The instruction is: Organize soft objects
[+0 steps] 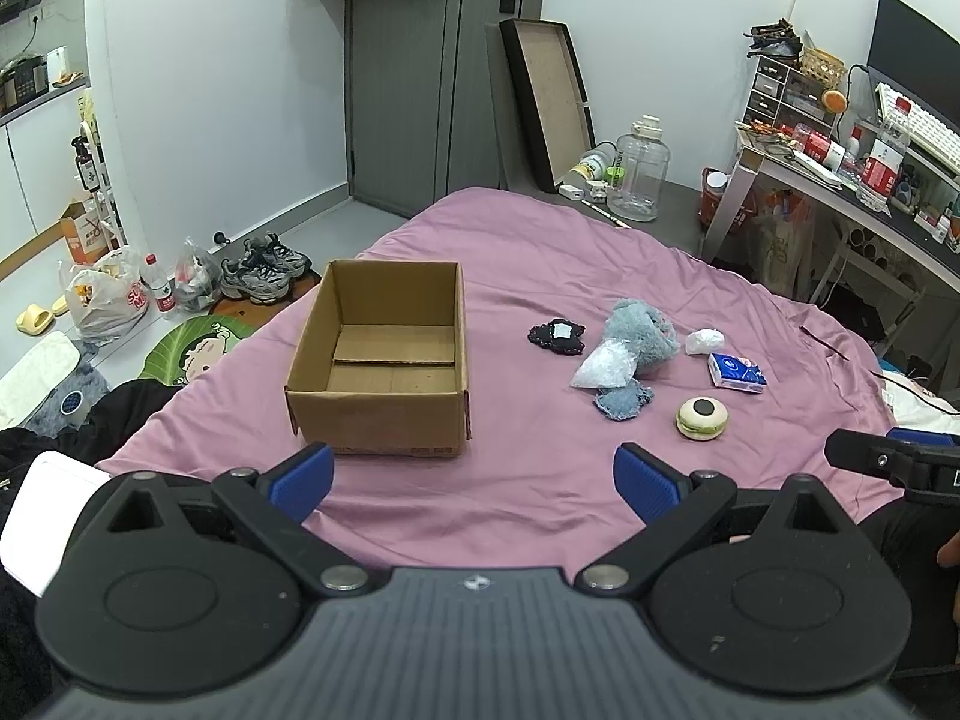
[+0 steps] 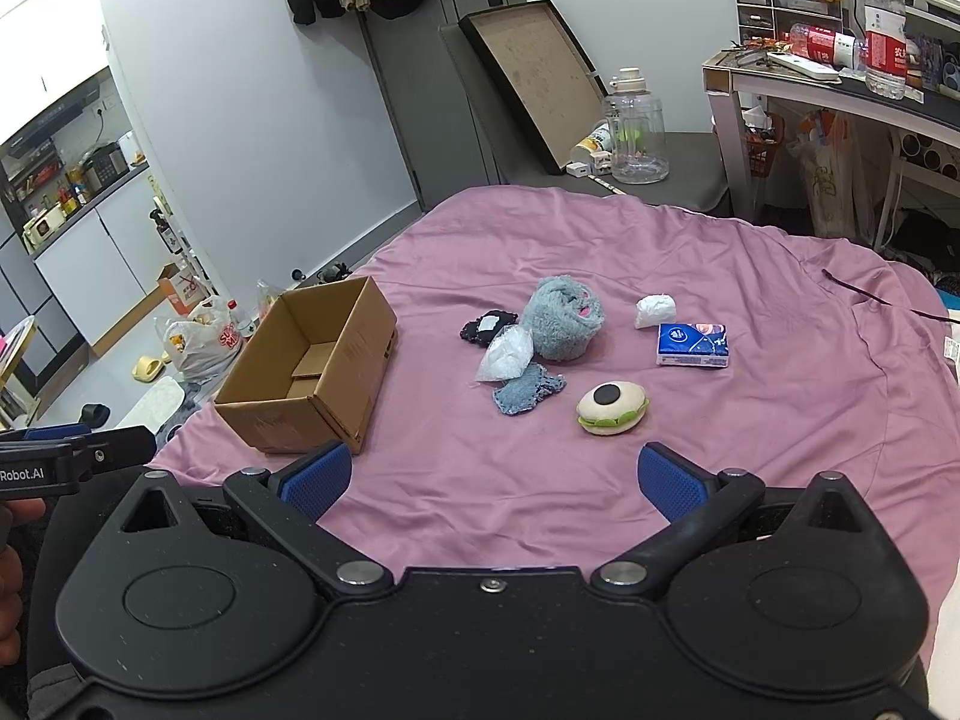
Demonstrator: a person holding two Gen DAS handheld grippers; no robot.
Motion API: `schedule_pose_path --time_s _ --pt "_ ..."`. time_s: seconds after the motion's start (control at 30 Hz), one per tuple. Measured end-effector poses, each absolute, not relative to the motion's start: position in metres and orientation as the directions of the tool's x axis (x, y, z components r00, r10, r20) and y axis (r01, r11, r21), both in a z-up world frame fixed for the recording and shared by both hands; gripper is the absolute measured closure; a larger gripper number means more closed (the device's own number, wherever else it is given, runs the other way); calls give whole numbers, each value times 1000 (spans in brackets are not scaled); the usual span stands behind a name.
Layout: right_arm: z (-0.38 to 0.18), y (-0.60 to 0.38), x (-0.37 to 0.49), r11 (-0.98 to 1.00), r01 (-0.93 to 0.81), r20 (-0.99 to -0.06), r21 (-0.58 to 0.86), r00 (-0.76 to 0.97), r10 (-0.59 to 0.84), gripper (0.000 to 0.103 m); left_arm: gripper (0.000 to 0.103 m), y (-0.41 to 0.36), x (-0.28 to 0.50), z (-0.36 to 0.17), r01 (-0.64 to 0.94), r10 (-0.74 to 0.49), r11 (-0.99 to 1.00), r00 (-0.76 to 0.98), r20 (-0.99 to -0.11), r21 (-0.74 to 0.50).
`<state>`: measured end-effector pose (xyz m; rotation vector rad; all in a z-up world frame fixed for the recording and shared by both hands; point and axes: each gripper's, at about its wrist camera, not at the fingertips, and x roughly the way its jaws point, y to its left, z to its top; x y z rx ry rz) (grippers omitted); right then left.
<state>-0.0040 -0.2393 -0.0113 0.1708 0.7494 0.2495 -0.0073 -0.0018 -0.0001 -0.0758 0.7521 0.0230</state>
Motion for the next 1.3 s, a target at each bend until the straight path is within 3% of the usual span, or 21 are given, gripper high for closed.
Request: schedule_pose_path --time_s 1.3 --pt "-12 -245 17 955 -137 -683 264 672 285 0 4 -22 37 -13 -23 -21 998 692 -721 -51"
